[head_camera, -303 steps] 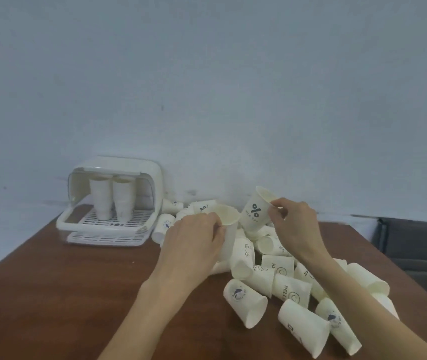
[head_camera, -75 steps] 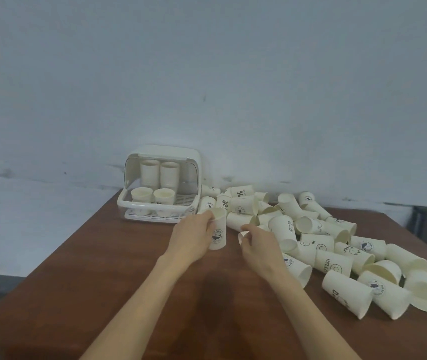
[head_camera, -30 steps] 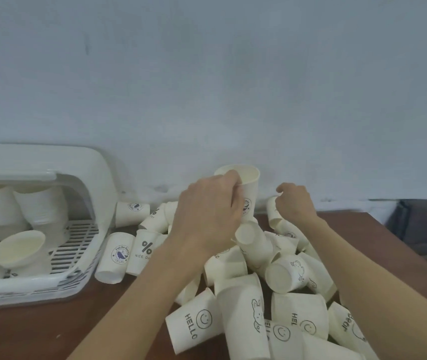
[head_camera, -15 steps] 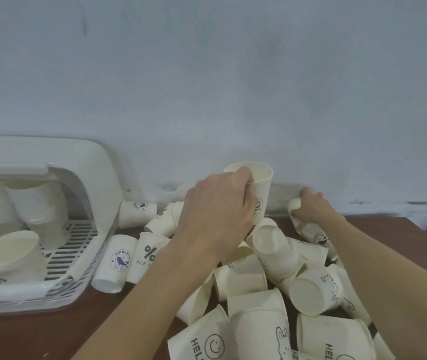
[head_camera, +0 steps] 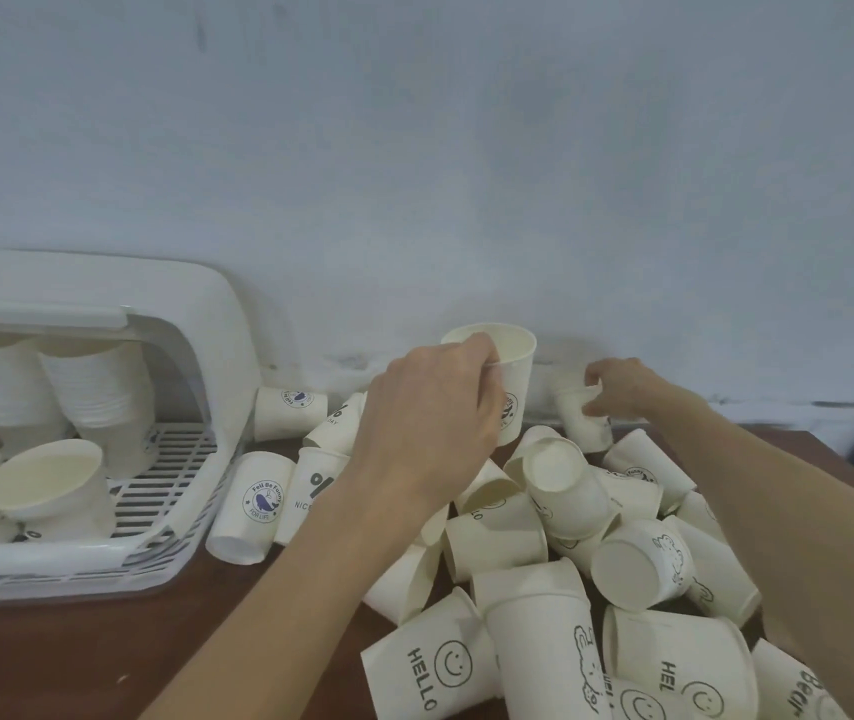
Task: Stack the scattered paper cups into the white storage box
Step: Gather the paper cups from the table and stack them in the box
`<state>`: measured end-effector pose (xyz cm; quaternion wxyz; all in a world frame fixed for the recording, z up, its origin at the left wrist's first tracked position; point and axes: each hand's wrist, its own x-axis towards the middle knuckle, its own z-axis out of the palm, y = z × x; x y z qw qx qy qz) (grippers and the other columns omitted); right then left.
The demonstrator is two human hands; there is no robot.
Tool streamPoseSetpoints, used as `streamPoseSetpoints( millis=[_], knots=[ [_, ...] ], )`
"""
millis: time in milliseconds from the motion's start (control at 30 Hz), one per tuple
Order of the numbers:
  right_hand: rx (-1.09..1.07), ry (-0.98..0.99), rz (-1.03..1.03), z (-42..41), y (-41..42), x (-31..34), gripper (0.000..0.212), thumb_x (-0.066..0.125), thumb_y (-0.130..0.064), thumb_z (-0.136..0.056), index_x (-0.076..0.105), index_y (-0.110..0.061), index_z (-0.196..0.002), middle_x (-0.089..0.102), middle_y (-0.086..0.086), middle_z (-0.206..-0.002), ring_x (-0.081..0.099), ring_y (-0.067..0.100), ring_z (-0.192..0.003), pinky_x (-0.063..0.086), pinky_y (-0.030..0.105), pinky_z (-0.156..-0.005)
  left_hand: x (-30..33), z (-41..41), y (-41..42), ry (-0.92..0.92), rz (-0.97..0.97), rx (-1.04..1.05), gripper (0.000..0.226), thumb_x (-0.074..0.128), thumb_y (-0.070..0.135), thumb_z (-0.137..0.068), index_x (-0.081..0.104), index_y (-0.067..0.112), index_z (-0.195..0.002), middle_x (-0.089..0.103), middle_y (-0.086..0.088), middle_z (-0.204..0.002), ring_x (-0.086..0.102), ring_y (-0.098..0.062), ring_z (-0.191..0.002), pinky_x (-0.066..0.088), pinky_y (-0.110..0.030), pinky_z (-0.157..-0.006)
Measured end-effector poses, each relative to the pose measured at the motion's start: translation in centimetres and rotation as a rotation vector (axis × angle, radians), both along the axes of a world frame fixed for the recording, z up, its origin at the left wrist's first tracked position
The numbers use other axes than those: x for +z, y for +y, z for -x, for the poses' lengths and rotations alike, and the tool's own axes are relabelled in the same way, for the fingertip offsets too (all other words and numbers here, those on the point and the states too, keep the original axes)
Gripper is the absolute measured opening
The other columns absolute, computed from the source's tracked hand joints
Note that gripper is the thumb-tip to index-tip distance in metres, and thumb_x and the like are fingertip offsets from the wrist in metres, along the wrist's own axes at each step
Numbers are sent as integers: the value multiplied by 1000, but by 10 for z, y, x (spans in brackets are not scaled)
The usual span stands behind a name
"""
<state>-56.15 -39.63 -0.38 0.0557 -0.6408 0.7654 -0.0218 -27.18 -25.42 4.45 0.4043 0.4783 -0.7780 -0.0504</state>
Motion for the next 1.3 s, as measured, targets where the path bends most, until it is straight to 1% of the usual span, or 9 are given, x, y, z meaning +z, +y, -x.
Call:
streamPoseSetpoints(
  millis=[133, 233, 400, 533, 633, 733, 900, 1067, 1300],
  knots=[
    [83, 51, 36, -14, 13, 20, 13, 67, -21, -82, 63, -17, -94, 50, -1, -72, 49, 24, -79, 33, 26, -56, 2, -9, 7, -13, 3, -3, 20, 41, 28, -98, 57, 18, -92, 67, 0, -80, 59, -30, -77, 49, -44, -67],
    [91, 12, 154, -25, 27, 31, 4, 66, -21, -81, 62, -22, -83, 57, 6, -75, 54, 26, -74, 36, 27, -59, 5, -22, 14, -20, 0, 4, 20, 40, 28, -98, 57, 19, -93, 67, 0, -81, 59, -30, -78, 49, -44, -69],
    [54, -161, 374, -51, 63, 55, 7, 64, -25, -83, 64, -24, -76, 66, 8, -74, 58, 24, -66, 44, 30, -63, 9, -50, 32, -38, -17, 25, 20, 40, 29, -98, 57, 19, -93, 67, 1, -82, 59, -27, -79, 48, -42, -68],
    [74, -226, 547, -84, 102, 87, 11, 62, -26, -89, 67, -19, -82, 63, -4, -61, 50, 11, -52, 39, 25, -57, 12, -80, 52, -43, -25, 42, 20, 41, 31, -99, 58, 22, -93, 66, 4, -81, 59, -21, -76, 48, -41, -68],
    [85, -260, 639, -117, 136, 108, 10, 62, -23, -89, 68, -17, -84, 60, -5, -61, 52, 7, -56, 35, 20, -52, 10, -106, 66, -23, -6, 70, 20, 42, 33, -98, 59, 23, -92, 66, 6, -80, 59, -19, -75, 48, -40, -68],
    [98, -292, 670, -158, 171, 124, 8, 62, -21, -88, 68, -17, -85, 59, -7, -64, 51, 2, -60, 34, 16, -54, 6, -134, 81, 8, -19, 100, 19, 44, 33, -97, 59, 23, -90, 66, 7, -78, 60, -18, -74, 49, -41, -66],
    [111, -437, 671, -223, 227, 131, 4, 66, -20, -85, 68, -20, -82, 59, -6, -59, 50, 4, -48, 34, 12, -47, 5, -180, 103, 2, -10, 157, 19, 44, 34, -97, 58, 24, -91, 68, 4, -80, 62, -22, -76, 49, -42, -66],
    [143, -511, 638, -284, 259, 113, 3, 67, -20, -84, 69, -23, -84, 60, -2, -63, 55, 11, -62, 40, 24, -57, -1, -216, 123, 56, 48, 192, 16, 45, 34, -95, 56, 25, -87, 67, 7, -80, 62, -20, -75, 49, -42, -63],
    [194, -601, 649, -339, 264, 73, 11, 69, -19, -81, 67, -30, -81, 62, -6, -66, 56, 6, -68, 40, 21, -62, 0, -247, 113, 57, 9, 317, 16, 45, 33, -96, 57, 27, -87, 66, 8, -81, 62, -20, -81, 50, -42, -67]
  ],
)
